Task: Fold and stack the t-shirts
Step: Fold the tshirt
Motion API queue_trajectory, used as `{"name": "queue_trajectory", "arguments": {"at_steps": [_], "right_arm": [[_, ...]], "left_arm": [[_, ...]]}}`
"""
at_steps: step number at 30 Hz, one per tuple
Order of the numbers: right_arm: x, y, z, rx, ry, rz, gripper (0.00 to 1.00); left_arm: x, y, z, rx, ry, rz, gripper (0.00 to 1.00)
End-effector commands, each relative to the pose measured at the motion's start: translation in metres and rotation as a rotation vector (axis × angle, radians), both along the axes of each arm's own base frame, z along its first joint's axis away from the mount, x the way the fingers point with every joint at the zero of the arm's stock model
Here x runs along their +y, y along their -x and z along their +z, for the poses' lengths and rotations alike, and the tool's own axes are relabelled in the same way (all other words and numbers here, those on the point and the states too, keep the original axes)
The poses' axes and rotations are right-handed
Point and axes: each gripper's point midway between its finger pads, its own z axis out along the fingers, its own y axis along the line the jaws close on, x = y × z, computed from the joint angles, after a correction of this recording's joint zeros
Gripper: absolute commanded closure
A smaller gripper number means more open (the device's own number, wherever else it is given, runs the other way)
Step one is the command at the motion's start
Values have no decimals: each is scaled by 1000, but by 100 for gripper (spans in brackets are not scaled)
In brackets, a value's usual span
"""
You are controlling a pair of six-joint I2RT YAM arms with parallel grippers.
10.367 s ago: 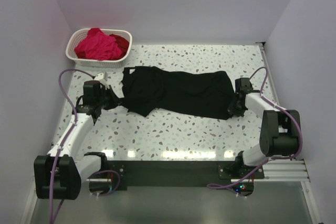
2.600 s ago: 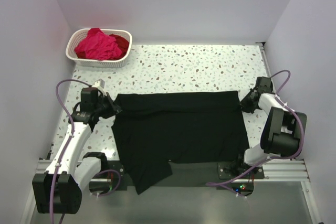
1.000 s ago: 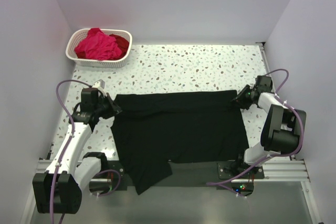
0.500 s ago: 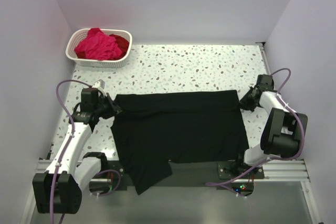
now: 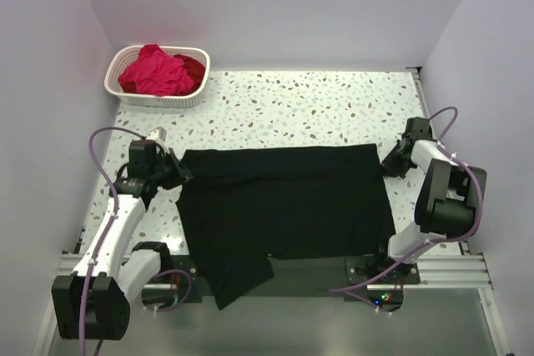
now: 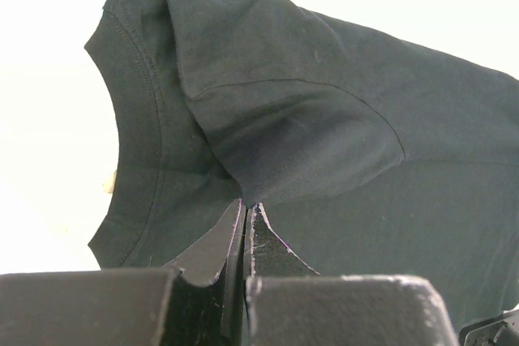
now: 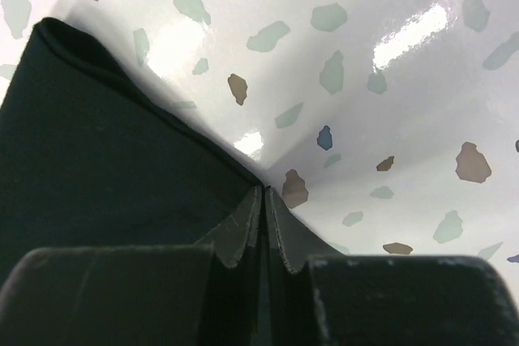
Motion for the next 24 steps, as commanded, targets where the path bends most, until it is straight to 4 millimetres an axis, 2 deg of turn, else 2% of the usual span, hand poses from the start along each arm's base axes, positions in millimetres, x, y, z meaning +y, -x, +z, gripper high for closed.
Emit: {"name": "queue_trajectory", "arguments": {"at_steps": [1, 3, 5, 10, 14, 17, 21, 24], "right_arm": [[-14, -11, 13, -25, 71, -1, 92], [-19, -12, 20, -32, 100, -7, 91], [-22, -14, 27, -40, 109, -9, 84], [-12, -23, 58, -116, 124, 40, 68], [15, -43, 84, -243, 41, 118, 59], [39, -68, 98, -383, -63, 177, 57], [56, -84, 84, -426, -175, 195, 56], [54, -94, 62, -404, -192, 182, 56]], "left_arm": [[5, -8, 18, -59, -33, -6, 100], [5, -9, 21, -64, -35, -6, 100], [5, -9, 22, -62, -35, -8, 100], [1, -6, 19, -49, -14, -27, 100], [-3, 1, 14, -28, 3, -38, 100], [-3, 5, 12, -19, 3, -40, 100], [1, 8, 6, -4, -14, -27, 100], [2, 9, 3, 1, -19, -17, 100]]}}
